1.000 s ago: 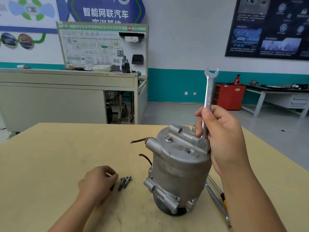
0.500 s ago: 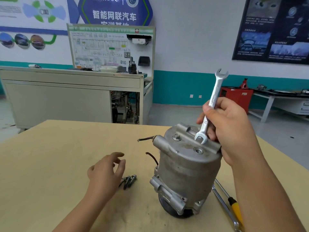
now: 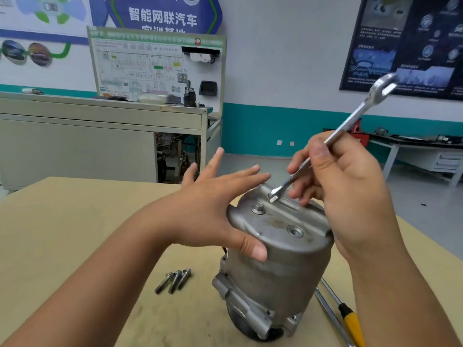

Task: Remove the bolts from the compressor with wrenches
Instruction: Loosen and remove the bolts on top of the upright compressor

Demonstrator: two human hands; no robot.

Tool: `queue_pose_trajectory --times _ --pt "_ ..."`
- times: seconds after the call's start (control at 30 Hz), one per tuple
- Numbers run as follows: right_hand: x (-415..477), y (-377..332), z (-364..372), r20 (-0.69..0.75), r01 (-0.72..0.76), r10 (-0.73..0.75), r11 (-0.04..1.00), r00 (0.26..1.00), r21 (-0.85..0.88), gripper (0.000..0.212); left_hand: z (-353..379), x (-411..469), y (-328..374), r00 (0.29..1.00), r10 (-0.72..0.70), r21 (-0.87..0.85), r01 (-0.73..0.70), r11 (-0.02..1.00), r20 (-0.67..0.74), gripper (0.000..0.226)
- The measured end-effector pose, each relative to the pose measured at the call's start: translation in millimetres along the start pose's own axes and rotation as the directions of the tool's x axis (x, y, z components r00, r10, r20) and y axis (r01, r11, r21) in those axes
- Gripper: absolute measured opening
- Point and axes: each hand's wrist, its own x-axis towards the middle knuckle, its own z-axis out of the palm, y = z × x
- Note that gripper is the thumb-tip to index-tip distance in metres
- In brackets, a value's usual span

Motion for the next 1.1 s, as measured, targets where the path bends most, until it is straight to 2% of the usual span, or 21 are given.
queue_pose_trajectory --times 0.1,0.17,0.23,0.33,0.4,0.47,0.57,0.63,0.73,0.9,0.97,1.03,1.1 --pt "2 1 -1 -0.004 -0.003 0.003 1.000 1.000 0.012 0.017 -7 10 4 0.994 0.034 -0.238 -0.009 0.971 0.101 0.099" --pt "3 1 -2 0.004 -0.007 0.007 1.000 1.000 0.023 0.015 -1 11 5 0.995 0.037 -0.395 0.002 0.919 0.090 0.091" --pt "3 1 -4 0.003 0.003 -0.003 0.999 1.000 0.043 0.015 9 6 5 0.999 0.014 -0.480 0.006 0.877 0.037 0.092" --pt "3 -2 -8 -0.006 0.059 -0.059 0.995 0.998 0.084 0.017 20 -4 13 0.993 -0.074 -0.477 0.019 0.879 -0.097 0.085" --pt "2 -4 -9 0.010 0.085 -0.087 0.992 0.996 0.094 0.023 28 -12 24 0.962 -0.184 -0.462 0.071 0.884 -0.204 0.080" --pt "1 -3 -7 0.038 0.100 -0.104 0.991 0.994 0.087 0.024 37 -21 35 0.904 -0.285 -0.391 0.149 0.908 -0.318 0.076" --pt "-1 -2 -2 0.055 0.154 -0.157 0.987 0.986 0.056 0.021 44 -35 43 0.857 -0.313 -0.251 0.225 0.942 -0.410 0.079" --pt "-2 -3 -1 0.053 0.191 -0.195 0.979 0.979 0.069 0.017 42 -37 45 0.861 -0.304 -0.194 0.244 0.950 -0.408 0.076" --pt "-5 -3 0 0.085 0.216 -0.222 0.973 0.971 0.081 0.011 38 -35 46 0.878 -0.316 -0.216 0.251 0.944 -0.360 0.076" --pt "-6 0 6 0.144 0.231 -0.224 0.972 0.964 -0.035 0.011 13 -36 29 0.941 -0.292 -0.253 0.245 0.936 -0.170 0.069" --pt "-7 1 11 0.168 0.227 -0.217 0.973 0.962 -0.043 0.013 -2 -31 18 0.952 -0.263 -0.345 0.197 0.918 -0.155 0.065" --pt "-8 3 17 0.186 0.229 -0.212 0.971 0.959 -0.073 0.014 -12 -24 11 0.964 -0.198 -0.510 0.081 0.856 -0.178 0.047" --pt "-8 5 21 0.193 0.230 -0.207 0.968 0.959 -0.104 0.012 -15 -18 8 0.968 -0.125 -0.580 -0.024 0.814 -0.216 0.030"
